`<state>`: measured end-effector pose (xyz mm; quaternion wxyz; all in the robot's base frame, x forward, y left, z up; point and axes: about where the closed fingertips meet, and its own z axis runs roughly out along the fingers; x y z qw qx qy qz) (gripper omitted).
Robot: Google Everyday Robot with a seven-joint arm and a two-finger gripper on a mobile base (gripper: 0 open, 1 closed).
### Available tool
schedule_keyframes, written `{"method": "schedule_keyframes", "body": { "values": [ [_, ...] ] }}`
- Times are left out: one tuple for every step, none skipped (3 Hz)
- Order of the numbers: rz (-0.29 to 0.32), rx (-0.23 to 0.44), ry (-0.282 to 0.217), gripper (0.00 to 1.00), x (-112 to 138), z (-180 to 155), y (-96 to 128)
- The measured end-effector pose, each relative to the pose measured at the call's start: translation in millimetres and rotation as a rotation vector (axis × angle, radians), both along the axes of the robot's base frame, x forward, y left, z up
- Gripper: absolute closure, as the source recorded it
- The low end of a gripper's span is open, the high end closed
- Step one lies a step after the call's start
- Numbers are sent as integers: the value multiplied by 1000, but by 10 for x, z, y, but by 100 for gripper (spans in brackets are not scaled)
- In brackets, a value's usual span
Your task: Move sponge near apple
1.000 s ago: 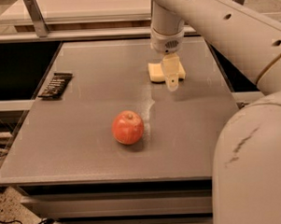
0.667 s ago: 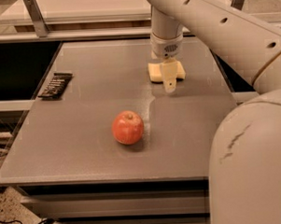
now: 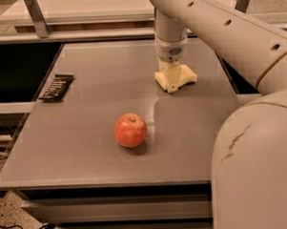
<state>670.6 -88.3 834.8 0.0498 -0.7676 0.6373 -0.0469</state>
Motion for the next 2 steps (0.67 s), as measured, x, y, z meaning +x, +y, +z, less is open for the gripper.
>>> {"method": "schedule_keyframes", "body": {
  "values": [
    [0,0,0,88,0,20,0],
    [0,0,0,100,-1,26,0]
  ]
}}
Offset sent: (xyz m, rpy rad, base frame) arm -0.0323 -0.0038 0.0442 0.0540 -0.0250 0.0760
